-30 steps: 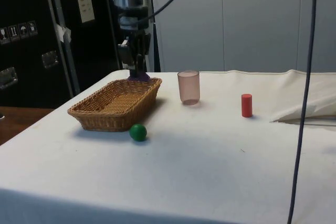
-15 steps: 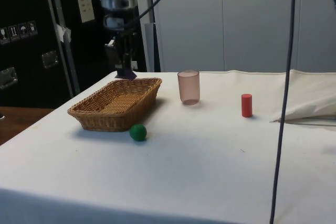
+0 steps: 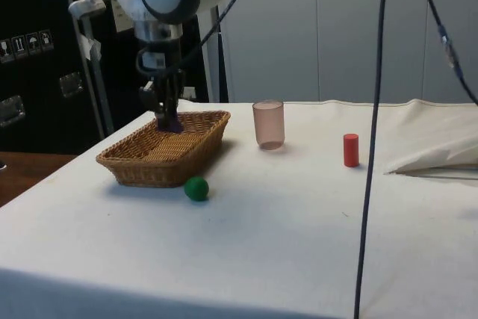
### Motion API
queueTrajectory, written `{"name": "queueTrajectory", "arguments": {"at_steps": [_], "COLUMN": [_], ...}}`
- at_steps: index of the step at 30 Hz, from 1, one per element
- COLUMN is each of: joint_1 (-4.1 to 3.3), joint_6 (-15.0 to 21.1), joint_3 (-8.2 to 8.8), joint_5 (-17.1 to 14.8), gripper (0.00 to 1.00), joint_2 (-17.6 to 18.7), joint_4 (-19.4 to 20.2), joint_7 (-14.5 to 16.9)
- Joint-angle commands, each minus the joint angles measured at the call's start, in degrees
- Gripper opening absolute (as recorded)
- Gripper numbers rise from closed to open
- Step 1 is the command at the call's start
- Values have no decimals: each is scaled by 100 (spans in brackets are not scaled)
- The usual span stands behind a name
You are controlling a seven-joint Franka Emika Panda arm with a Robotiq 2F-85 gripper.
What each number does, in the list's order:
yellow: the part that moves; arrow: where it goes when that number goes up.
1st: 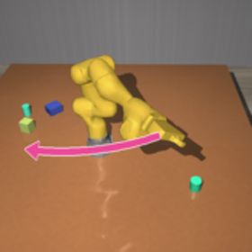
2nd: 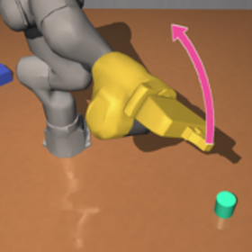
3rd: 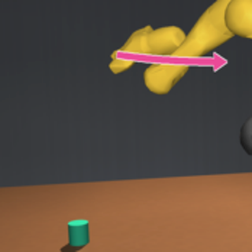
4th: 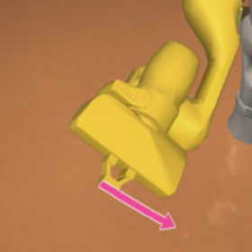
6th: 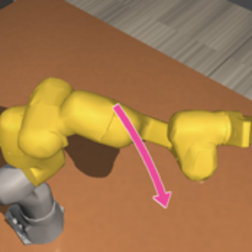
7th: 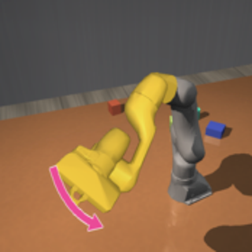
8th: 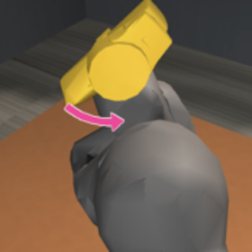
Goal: Pick up the triangular block and place it into the basket.
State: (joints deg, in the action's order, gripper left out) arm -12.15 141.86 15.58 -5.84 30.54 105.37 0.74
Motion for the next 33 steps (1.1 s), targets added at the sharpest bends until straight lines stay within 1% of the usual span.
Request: {"name": "queueTrajectory", "arguments": {"at_steps": [1, 4, 9, 11, 15, 16, 17, 19, 22, 25, 26, 27, 28, 31, 32, 33], "joint_1": [57, 86, 57, 63, 46, 29, 40, 34, 29, 29, 29, 29, 23, 23, 23, 23], "joint_6": [69, 252, 447, 579, 602, 625, 590, 567, 539, 527, 556, 521, 521, 516, 516, 516], "joint_3": [-52, -46, -34, -40, -11, 6, -11, 0, 6, 6, 11, 11, 11, 11, 11, 11], "joint_5": [-86, -172, -206, -218, -195, -172, -189, -178, -172, -166, -172, -166, -166, -166, -166, -166], "gripper": [33, 33, 33, 33, 33, 33, 33, 39, 52, 66, 73, 73, 82, 96, 99, 100], "joint_2": [86, 264, 407, 527, 544, 579, 539, 516, 498, 493, 510, 487, 487, 481, 481, 481], "joint_4": [-40, -69, -57, -52, -57, -57, -57, -57, -57, -57, -63, -57, -57, -57, -57, -57], "joint_7": [74, 138, 132, 132, 115, 92, 109, 109, 103, 103, 97, 103, 97, 97, 97, 97]}}
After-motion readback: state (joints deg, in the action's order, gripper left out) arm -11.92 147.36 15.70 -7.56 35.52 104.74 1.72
